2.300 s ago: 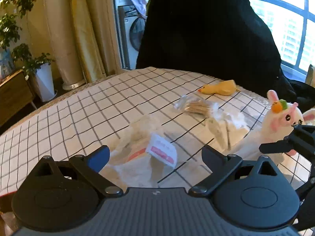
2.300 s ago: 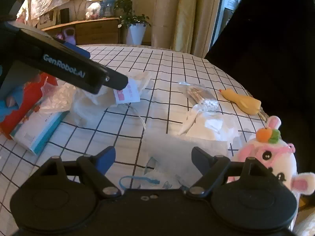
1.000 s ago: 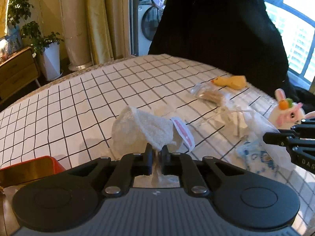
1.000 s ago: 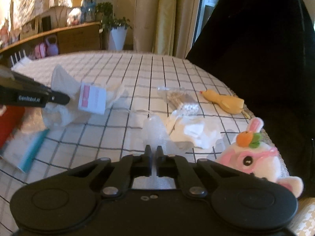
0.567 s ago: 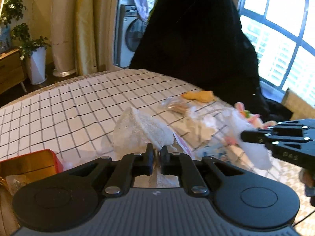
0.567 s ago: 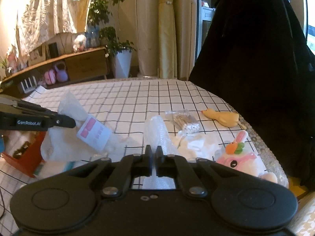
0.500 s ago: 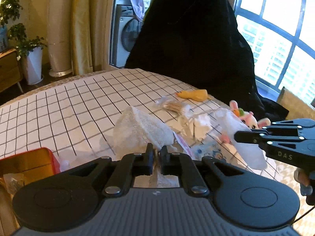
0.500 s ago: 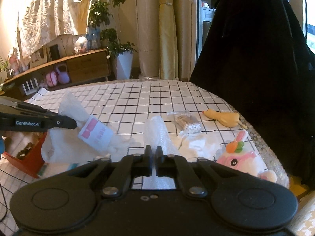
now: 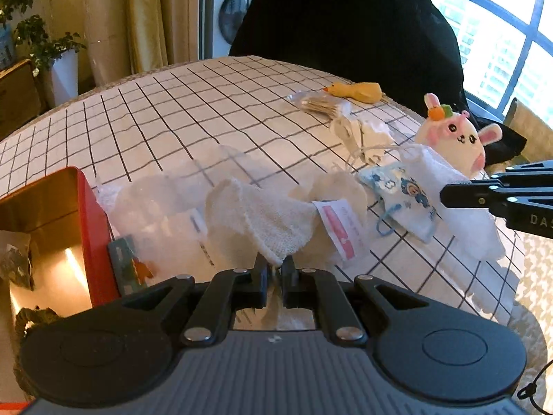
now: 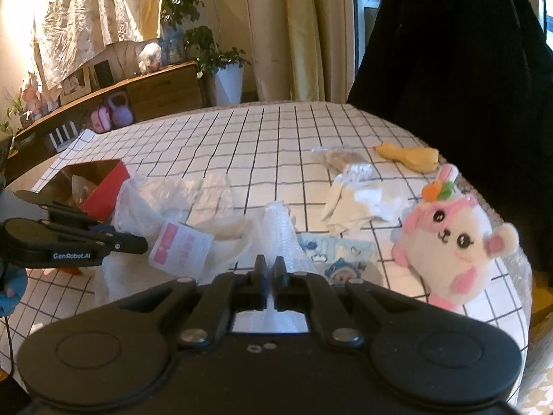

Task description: Organize soft objects

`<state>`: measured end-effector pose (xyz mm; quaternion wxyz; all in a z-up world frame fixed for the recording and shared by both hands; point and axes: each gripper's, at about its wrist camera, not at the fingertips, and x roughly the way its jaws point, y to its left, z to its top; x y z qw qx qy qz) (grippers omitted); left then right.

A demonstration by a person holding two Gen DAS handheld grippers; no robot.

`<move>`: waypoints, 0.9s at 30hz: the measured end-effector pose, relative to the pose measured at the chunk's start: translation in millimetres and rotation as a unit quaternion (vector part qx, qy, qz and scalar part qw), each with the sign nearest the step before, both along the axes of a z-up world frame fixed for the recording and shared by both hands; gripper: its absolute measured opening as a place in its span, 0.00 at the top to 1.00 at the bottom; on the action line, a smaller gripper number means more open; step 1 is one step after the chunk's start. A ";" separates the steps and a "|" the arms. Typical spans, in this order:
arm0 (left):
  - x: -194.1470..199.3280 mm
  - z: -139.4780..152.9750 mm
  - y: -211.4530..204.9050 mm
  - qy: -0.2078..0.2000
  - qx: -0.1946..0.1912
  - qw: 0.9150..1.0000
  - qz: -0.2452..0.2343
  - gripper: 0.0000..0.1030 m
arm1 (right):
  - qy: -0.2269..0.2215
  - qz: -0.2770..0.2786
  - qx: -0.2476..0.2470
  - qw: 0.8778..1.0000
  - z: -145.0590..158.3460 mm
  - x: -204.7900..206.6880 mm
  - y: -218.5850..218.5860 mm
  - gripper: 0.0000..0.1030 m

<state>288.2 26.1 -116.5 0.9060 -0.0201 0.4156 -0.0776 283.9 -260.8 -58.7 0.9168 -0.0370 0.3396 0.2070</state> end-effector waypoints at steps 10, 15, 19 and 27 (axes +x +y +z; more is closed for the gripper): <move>-30.2 14.3 -3.6 -0.025 0.003 1.000 -0.008 0.28 | 0.013 0.000 -0.001 1.000 -8.6 -2.6 -1.6 0.98; -45.7 39.4 -11.1 -0.057 -0.006 0.997 -0.044 0.27 | 0.017 -0.003 0.004 1.000 -9.6 -2.2 -5.0 0.97; -37.7 43.1 -33.5 -0.054 0.021 0.994 -0.092 0.26 | 0.020 -0.003 0.006 1.000 -10.1 -0.4 -5.0 0.97; -27.4 10.2 -71.0 -0.056 0.154 0.976 -0.141 0.26 | 0.024 0.001 0.003 1.000 -12.3 0.4 -3.5 0.97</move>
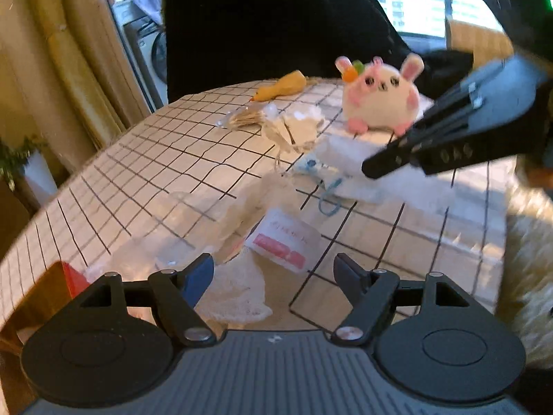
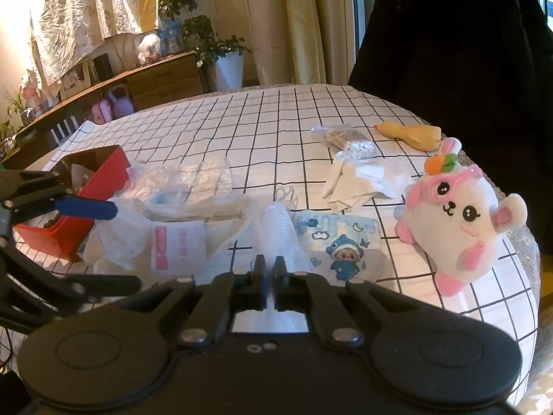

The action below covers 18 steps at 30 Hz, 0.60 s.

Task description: Organize soft objects

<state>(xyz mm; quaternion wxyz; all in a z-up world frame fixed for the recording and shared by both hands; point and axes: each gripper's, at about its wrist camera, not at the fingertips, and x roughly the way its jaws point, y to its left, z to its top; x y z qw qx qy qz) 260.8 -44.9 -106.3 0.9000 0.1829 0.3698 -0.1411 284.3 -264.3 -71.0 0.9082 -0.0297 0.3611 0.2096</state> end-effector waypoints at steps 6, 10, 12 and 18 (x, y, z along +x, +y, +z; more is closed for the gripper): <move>10.8 -20.3 -22.0 -0.025 0.090 0.995 -0.026 0.26 | 0.009 0.002 0.003 1.000 -2.4 2.4 0.5 0.97; 17.8 -30.4 -28.7 -0.029 0.120 0.992 -0.024 0.26 | 0.012 -0.001 0.005 1.000 -2.9 4.2 -1.2 0.97; 21.9 -28.5 -25.6 -0.032 0.112 0.993 -0.010 0.26 | 0.014 -0.002 0.007 1.000 -3.1 5.2 -2.4 0.97; 37.3 -15.5 -5.8 -0.019 0.048 0.998 0.032 0.60 | 0.016 -0.004 0.008 1.000 -4.1 5.5 -4.3 0.97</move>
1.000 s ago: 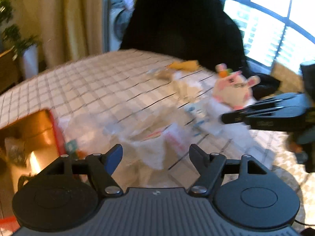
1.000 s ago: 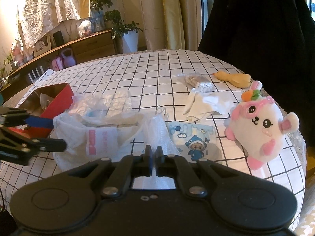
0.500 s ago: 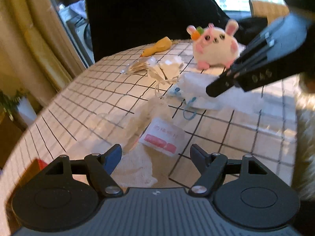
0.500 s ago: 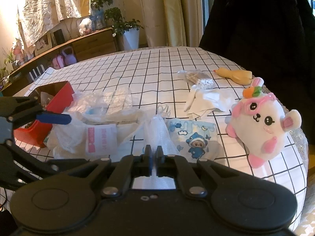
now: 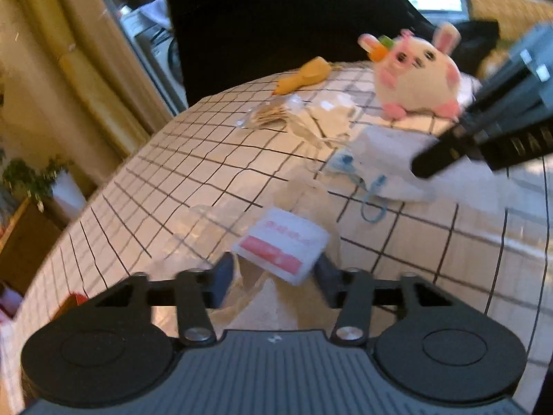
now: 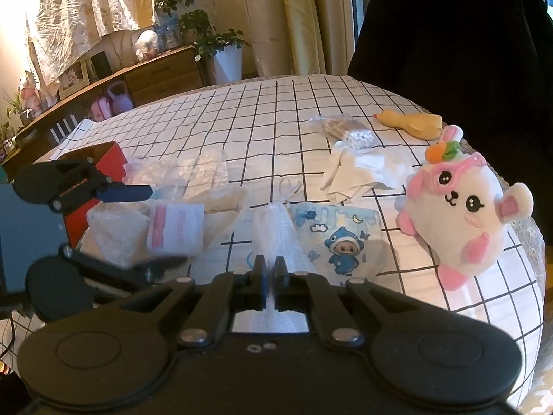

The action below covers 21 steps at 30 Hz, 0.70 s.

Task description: Organize soft objects

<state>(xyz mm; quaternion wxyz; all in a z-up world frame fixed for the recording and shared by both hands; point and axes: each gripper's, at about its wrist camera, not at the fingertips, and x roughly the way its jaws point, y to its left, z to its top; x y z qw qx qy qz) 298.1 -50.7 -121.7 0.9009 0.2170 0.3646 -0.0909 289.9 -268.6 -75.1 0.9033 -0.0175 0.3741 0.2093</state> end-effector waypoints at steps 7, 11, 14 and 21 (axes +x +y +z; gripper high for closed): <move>20.3 10.1 29.3 0.021 -0.101 0.993 0.055 0.60 | 0.002 0.001 0.001 1.000 -1.0 1.3 1.0 0.97; 24.1 20.6 50.8 0.018 -0.176 0.981 0.081 0.60 | 0.004 0.002 0.000 1.000 -2.0 2.0 1.6 0.97; 28.8 24.0 62.9 0.024 -0.214 0.972 0.095 0.60 | 0.006 0.002 -0.001 1.000 -2.5 3.1 1.6 0.97; 40.3 10.7 65.1 0.036 -0.191 0.973 0.121 0.60 | 0.007 0.007 -0.003 1.000 -4.2 3.9 4.2 0.97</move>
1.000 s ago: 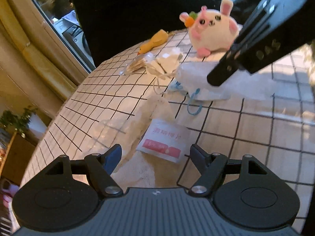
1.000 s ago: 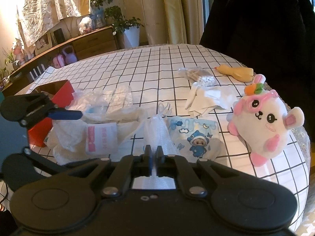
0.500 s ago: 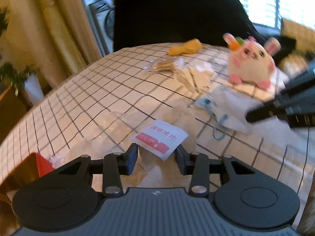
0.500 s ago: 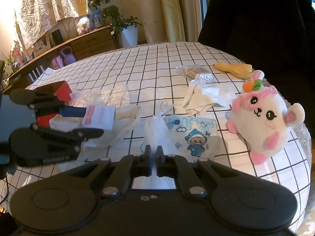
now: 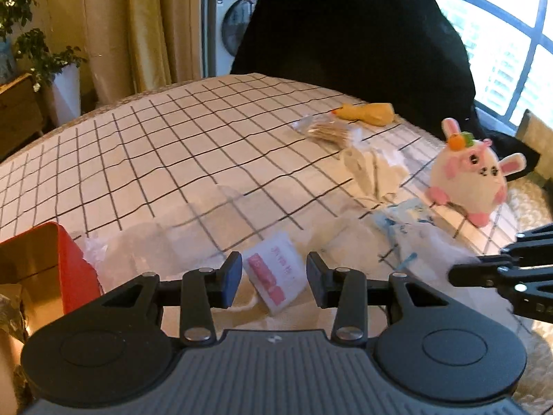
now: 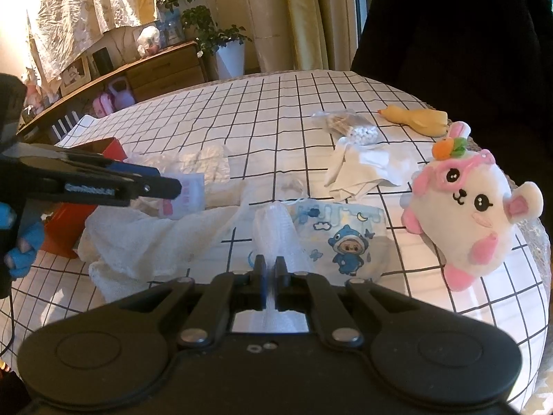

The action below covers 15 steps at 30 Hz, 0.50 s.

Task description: Organize soft objects

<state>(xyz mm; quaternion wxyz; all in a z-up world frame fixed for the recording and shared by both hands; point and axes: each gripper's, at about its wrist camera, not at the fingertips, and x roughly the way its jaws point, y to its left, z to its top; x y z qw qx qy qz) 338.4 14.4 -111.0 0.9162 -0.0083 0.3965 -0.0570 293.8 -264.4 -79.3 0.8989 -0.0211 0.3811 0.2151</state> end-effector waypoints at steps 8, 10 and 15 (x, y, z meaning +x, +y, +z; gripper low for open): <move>9.9 -4.6 15.0 0.008 -0.021 1.000 0.019 0.60 | 0.007 0.000 -0.003 1.000 -4.5 2.6 -1.0 0.97; 10.9 -8.1 12.9 0.015 -0.032 0.999 0.008 0.60 | 0.008 0.001 -0.003 1.000 -5.5 3.7 -0.6 0.97; 3.7 -7.1 -2.8 0.003 -0.032 0.999 -0.024 0.69 | 0.011 0.002 -0.004 1.000 -8.8 3.7 0.0 0.97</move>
